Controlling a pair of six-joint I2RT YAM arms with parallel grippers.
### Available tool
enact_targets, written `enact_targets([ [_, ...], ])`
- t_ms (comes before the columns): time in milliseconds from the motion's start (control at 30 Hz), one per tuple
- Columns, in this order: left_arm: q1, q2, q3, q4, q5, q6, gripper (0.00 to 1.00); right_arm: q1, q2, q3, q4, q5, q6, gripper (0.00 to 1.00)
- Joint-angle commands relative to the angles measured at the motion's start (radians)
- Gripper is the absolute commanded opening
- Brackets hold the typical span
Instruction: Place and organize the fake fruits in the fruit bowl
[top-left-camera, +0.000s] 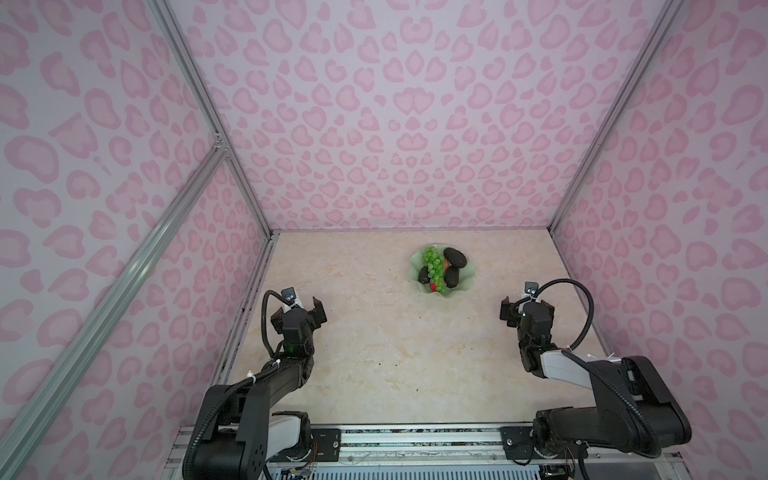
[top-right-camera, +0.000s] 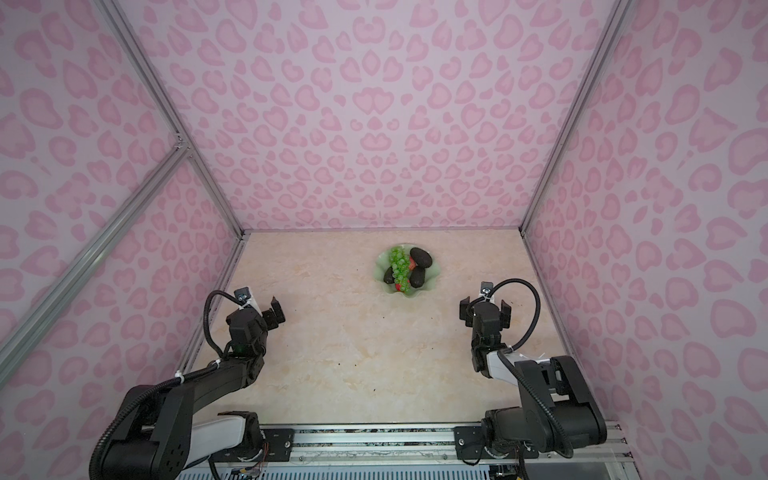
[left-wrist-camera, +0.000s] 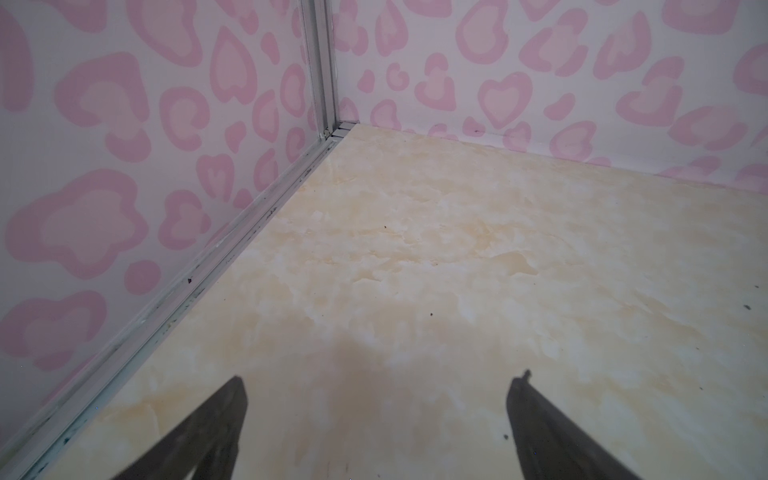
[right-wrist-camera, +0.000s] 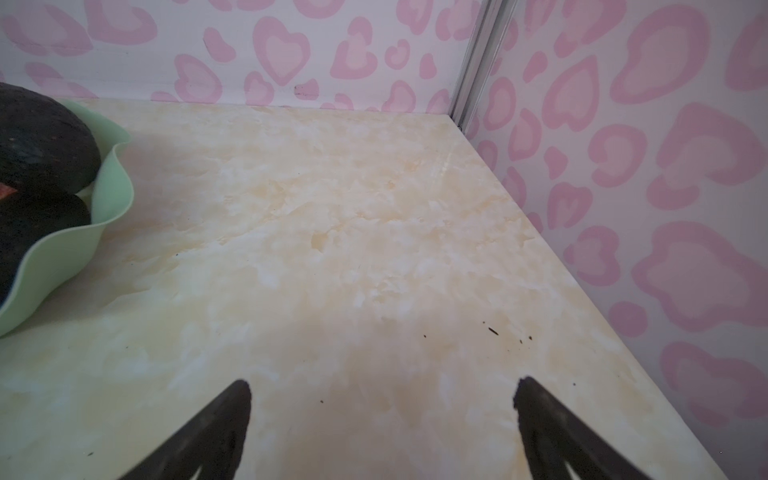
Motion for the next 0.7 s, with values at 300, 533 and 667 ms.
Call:
enact_targets([
  [300,0.048,0.205,0.047,0.253,0.135,0.049,0.98,-0.041,0.109,0.007,0.229,-0.126,-0.017,0.99],
  [533,0.048,0.201,0.046,0.248,0.138,0.050,0.98,-0.045,0.109,0.009,0.226,-0.134,-0.017,0.99],
  [667,0.049,0.207,0.059,0.229,0.141,0.048,0.98,-0.045,0.110,0.012,0.223,-0.135,-0.019,0.99],
])
